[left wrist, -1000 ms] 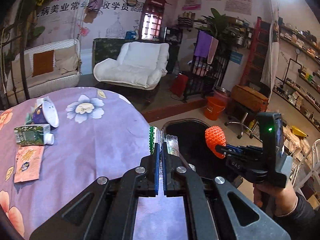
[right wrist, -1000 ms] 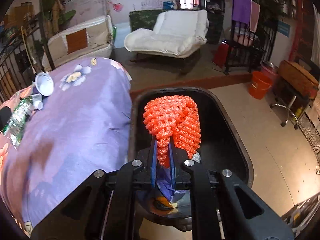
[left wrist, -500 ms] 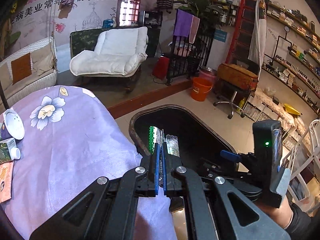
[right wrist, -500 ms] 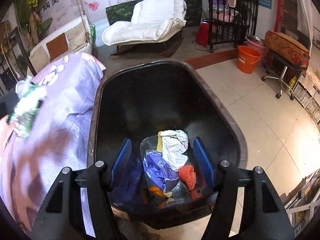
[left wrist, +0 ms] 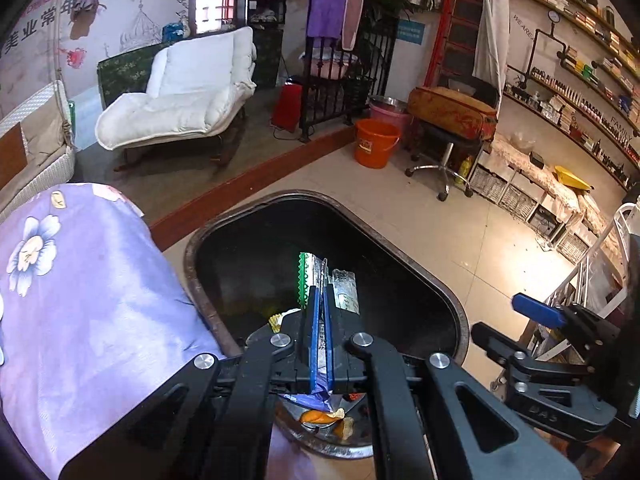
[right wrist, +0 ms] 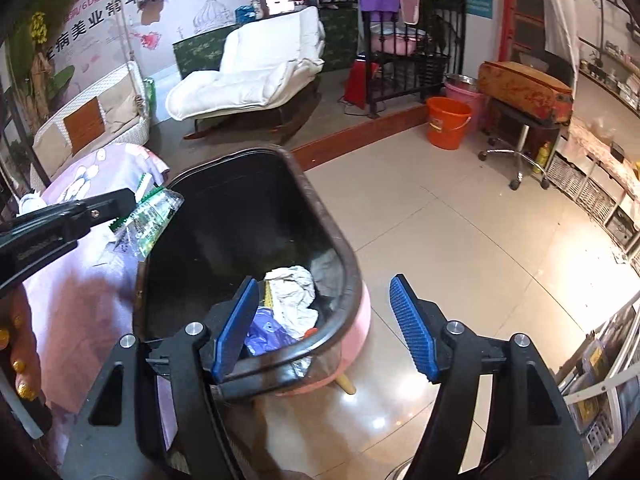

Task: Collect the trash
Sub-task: 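Carry the net and wrapper over the black bin and open both tools, then move both open tools back over the table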

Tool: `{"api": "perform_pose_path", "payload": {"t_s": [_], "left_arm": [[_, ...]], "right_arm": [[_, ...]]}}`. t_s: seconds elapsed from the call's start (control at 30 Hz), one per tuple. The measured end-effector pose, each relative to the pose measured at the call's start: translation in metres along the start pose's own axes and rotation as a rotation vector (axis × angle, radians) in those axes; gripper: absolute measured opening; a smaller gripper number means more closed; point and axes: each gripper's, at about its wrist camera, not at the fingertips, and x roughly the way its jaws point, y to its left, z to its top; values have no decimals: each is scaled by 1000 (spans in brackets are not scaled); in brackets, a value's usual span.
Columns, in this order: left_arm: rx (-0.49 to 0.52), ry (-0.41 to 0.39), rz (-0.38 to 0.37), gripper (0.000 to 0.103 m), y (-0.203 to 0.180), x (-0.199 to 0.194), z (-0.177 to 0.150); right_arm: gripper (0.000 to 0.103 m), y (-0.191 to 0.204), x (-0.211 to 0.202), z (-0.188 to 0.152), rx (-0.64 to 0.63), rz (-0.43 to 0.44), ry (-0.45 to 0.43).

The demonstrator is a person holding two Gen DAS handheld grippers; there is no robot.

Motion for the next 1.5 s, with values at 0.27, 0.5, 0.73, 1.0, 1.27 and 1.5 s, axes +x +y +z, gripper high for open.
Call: {"api": "perform_pose_path", "payload": {"t_s": [0.27,0.5,0.73,1.0,1.27,1.5], "left_arm": [[24,80,11,4,-8,31,1],[32,90,32,42,-13,39,5],[-3,81,40,69,-8,31,4],[-40,24,45,79,-2,3,3],[-69,-61,111,84,20,-49,-18],[-156,-125,231,85,61,-101,-52]], "right_arm": [[69,-22,0,-4,40,-14,21],[75,-31,2,-5,56,-29,32],[77,-33,3,-3,72,-28,37],[78,-27,-3,-1,71,-28,21],[80,-1,-8,3,27,24,7],[80,42,-12,9,-68,99,-7]]}}
